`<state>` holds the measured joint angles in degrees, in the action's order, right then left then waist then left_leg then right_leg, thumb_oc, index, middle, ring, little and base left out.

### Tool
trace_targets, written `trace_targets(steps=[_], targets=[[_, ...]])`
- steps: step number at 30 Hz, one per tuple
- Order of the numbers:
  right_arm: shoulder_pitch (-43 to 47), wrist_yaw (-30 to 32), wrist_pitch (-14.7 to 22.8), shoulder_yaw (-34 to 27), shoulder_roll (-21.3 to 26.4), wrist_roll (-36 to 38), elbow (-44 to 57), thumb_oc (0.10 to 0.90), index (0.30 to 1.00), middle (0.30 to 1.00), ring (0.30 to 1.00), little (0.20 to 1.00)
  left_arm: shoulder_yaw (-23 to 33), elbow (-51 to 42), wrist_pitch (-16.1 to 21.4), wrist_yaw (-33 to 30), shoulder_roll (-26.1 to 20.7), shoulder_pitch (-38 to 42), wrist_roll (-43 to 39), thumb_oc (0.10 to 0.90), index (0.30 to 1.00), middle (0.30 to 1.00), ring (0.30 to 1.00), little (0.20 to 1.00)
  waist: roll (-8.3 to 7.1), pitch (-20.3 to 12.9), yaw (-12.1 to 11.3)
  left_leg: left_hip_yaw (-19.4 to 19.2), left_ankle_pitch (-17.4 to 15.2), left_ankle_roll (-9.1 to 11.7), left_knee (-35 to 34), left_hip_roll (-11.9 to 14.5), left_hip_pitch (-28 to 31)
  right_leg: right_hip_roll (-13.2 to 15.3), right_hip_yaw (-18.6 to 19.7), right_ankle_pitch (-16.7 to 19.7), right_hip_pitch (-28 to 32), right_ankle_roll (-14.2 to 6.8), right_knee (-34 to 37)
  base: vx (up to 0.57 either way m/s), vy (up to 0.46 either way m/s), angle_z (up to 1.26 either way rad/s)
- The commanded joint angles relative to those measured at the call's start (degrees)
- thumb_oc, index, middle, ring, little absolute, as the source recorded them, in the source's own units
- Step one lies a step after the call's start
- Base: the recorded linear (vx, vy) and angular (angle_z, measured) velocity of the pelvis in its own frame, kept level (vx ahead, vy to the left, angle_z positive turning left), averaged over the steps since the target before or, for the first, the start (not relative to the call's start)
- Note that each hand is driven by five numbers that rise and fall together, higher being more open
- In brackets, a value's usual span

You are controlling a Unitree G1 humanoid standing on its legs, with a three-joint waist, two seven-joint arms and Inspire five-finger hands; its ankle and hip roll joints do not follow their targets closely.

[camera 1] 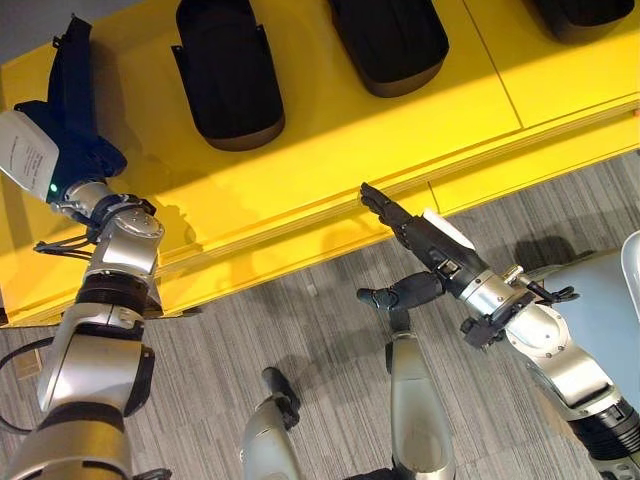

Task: Move parts from the plastic box to the shelf.

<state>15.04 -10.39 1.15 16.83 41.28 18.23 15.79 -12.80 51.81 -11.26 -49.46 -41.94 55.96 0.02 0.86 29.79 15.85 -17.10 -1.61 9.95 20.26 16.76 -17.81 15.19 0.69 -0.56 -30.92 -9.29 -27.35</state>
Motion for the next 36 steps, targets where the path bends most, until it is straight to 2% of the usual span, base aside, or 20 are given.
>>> trace_targets(steps=[1,7,10,11,12,13,14,18,29,30,36], targets=[[4.2,0.6,4.8,-0.7,-2.0,2.7,6.8,0.900,1.000,1.000,1.000,1.000,-1.7,0.0,1.9,-1.9,-10.1,5.4,0.3,0.400,0.300,0.300,0.300,0.300,-1.07,-3.7,1.4,-1.1,-1.6,-3.2,3.8,-2.3,-1.4,-6.3,-0.8,-7.4,2.4,3.8,-3.9,0.00,0.000,0.00],[4.1,1.2,4.8,-0.5,-2.1,2.6,7.1,0.900,1.000,1.000,1.000,1.000,-2.3,-0.3,1.4,-1.9,-9.4,5.7,-0.3,0.400,0.300,0.300,0.300,0.300,-1.36,-3.7,1.5,-1.1,-1.6,-3.2,3.7,-2.3,-1.3,-6.4,-0.8,-7.5,2.4,3.8,-3.8,0.00,0.000,0.00],[4.2,1.7,4.9,-0.1,-2.0,2.2,7.1,0.900,1.000,1.000,1.000,1.000,-2.1,0.3,3.1,-1.6,-9.3,5.1,-2.5,0.400,0.300,0.300,0.300,0.300,-1.43,-3.7,1.6,-1.2,-1.6,-3.2,3.8,-2.2,-1.3,-6.5,-0.8,-7.5,2.3,3.9,-3.8,0.02,0.001,0.00],[3.9,1.8,5.1,-0.3,-2.0,2.3,7.2,0.900,1.000,1.000,1.000,1.000,-1.8,0.1,3.8,-0.8,-9.1,4.8,-3.0,0.400,0.300,0.300,0.300,0.300,-1.41,-3.8,1.5,-0.6,-2.9,-2.7,4.1,-2.4,-1.0,-6.4,-0.7,-8.7,2.8,3.4,-4.1,0.06,-0.010,-0.02],[3.8,2.1,5.3,-0.3,-2.1,2.3,7.2,0.900,1.000,1.000,1.000,1.000,-1.6,-0.5,4.9,0.6,-8.4,4.1,-4.4,0.561,0.525,0.525,0.525,0.525,-1.49,-3.8,1.5,-0.6,-2.9,-2.7,4.2,-2.4,-1.0,-6.4,-0.8,-8.7,2.8,3.4,-4.1,-0.02,-0.056,0.00],[3.3,2.4,5.4,-0.4,-2.6,2.0,7.7,0.900,1.000,1.000,1.000,1.000,-0.8,-2.0,7.3,2.1,-7.0,2.4,-7.7,0.900,1.000,1.000,1.000,1.000,-1.75,-3.5,1.3,-1.2,-1.7,-3.4,3.8,-2.1,-1.3,-6.7,-1.0,-7.4,2.5,3.8,-3.6,-0.09,-0.088,0.00],[2.5,2.8,5.8,-0.5,-3.0,1.4,7.9,0.900,1.000,1.000,1.000,1.000,0.3,-3.2,9.2,2.6,-5.8,0.9,-7.6,0.900,1.000,1.000,1.000,1.000,-1.78,-3.4,1.0,-1.1,-1.8,-3.4,3.7,-2.2,-1.4,-6.7,-1.1,-7.4,2.6,3.8,-3.4,-0.08,-0.087,0.02],[1.7,3.8,5.7,-1.6,-4.5,0.2,7.9,0.900,1.000,1.000,1.000,1.000,2.3,-11.7,9.7,3.1,-1.8,-6.5,-5.7,0.900,1.000,1.000,1.000,1.000,-2.02,-2.9,-0.5,-0.2,-1.7,-3.7,4.0,-2.4,-1.8,-6.7,-1.7,-7.3,2.9,3.7,-3.3,-0.02,-0.063,0.00],[-0.7,4.8,7.0,-3.5,-6.6,-1.3,7.6,0.900,1.000,1.000,1.000,1.000,5.5,-28.3,7.4,7.6,4.7,-20.3,-5.3,0.900,1.000,1.000,1.000,1.000,-2.24,-2.2,-3.2,1.3,-1.5,-4.2,3.9,-2.9,-2.3,-6.4,-3.1,-7.3,4.0,3.8,-2.8,-0.01,-0.033,0.05],[-1.3,5.2,7.3,-3.6,-7.3,-2.4,7.3,0.900,1.000,1.000,1.000,1.000,5.7,-31.1,6.9,8.1,5.9,-23.6,-4.4,0.900,1.000,1.000,1.000,1.000,-2.10,-2.0,-4.0,1.8,-1.2,-4.2,3.9,-3.2,-2.5,-6.3,-3.5,-7.2,4.4,3.8,-2.6,-0.01,-0.037,0.04],[-1.4,6.0,7.8,-3.6,-7.0,-2.4,6.7,0.900,1.000,1.000,1.000,1.000,6.2,-31.1,7.2,8.1,6.5,-26.0,-3.6,0.900,1.000,1.000,1.000,1.000,-1.91,-2.1,-4.6,2.1,-1.2,-4.2,3.6,-3.4,-2.4,-6.1,-3.8,-7.1,4.8,3.8,-2.3,0.00,-0.005,0.01]])
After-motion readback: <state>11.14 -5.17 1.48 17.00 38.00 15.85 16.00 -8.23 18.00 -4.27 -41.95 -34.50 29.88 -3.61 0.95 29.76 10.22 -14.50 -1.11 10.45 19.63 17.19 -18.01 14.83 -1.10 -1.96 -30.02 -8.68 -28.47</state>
